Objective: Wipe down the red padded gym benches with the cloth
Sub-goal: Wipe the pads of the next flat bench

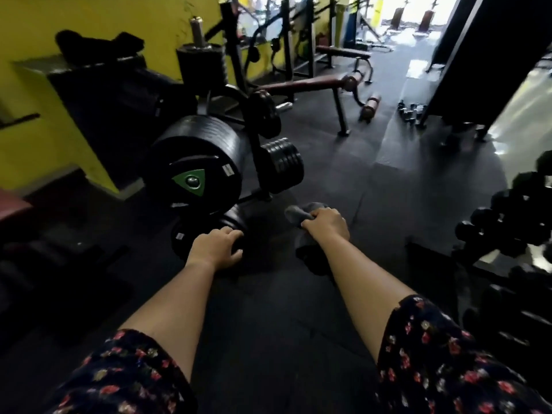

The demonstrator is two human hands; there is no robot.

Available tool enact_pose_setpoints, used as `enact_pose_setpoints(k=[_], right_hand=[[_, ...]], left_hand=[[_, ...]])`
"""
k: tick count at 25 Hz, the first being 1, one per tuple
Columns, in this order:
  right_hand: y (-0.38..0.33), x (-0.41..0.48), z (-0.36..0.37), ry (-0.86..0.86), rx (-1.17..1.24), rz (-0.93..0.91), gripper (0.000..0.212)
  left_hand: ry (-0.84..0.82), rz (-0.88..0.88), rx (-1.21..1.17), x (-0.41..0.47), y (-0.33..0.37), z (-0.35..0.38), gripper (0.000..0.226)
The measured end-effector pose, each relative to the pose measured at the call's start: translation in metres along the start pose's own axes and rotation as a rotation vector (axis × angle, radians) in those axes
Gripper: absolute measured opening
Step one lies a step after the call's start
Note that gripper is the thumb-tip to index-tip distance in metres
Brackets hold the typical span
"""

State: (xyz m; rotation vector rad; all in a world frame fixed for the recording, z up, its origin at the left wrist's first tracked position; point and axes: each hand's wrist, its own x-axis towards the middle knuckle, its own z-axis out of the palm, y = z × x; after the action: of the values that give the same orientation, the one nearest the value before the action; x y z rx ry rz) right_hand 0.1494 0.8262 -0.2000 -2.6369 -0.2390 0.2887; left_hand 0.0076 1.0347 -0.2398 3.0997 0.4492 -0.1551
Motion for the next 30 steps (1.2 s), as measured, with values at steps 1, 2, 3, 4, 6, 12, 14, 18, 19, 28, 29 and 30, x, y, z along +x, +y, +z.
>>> enact_pose_setpoints(k=[1, 2, 3, 4, 6, 12, 14, 18, 19, 28, 29, 30], right_hand=[[-0.020, 0.003, 0.009, -0.029, 0.017, -0.037, 0.038], [-0.041, 0.004, 0.020, -0.069, 0.001, -0.094, 0.038], [-0.062, 0.002, 0.031, -0.115, -0.034, -0.158, 0.040], [-0.080, -0.002, 0.041, -0.147, -0.067, -0.223, 0.041], [-0.115, -0.006, 0.064, -0.207, -0.090, -0.323, 0.044], [-0.243, -0.045, 0.156, -0.450, -0.117, -0.612, 0.035], [-0.288, -0.060, 0.191, -0.496, -0.140, -0.700, 0.029], [-0.401, -0.115, 0.274, -0.510, -0.330, -0.952, 0.033], [-0.428, -0.131, 0.293, -0.526, -0.352, -1.002, 0.034], [-0.591, -0.253, 0.422, -0.668, -0.455, -1.277, 0.039], [-0.605, -0.267, 0.434, -0.687, -0.468, -1.326, 0.037], [-0.620, -0.280, 0.445, -0.707, -0.474, -1.369, 0.036]], left_hand=[[0.003, -0.026, 0.018, -0.007, -0.011, -0.001, 0.054], [0.009, -0.066, 0.028, -0.015, -0.024, -0.001, 0.055], [0.010, -0.122, 0.031, -0.024, -0.040, 0.000, 0.056], [0.012, -0.182, 0.018, -0.032, -0.055, -0.001, 0.056], [0.014, -0.315, -0.006, -0.052, -0.089, -0.003, 0.056], [-0.011, -0.632, -0.045, -0.144, -0.208, 0.024, 0.054], [-0.008, -0.702, -0.057, -0.168, -0.251, 0.033, 0.054], [0.002, -0.908, -0.109, -0.230, -0.357, 0.042, 0.055], [0.003, -0.965, -0.130, -0.248, -0.381, 0.044, 0.055], [-0.018, -1.292, -0.244, -0.380, -0.501, 0.075, 0.056], [-0.029, -1.325, -0.260, -0.395, -0.511, 0.080, 0.056], [-0.040, -1.358, -0.268, -0.407, -0.521, 0.084, 0.055]])
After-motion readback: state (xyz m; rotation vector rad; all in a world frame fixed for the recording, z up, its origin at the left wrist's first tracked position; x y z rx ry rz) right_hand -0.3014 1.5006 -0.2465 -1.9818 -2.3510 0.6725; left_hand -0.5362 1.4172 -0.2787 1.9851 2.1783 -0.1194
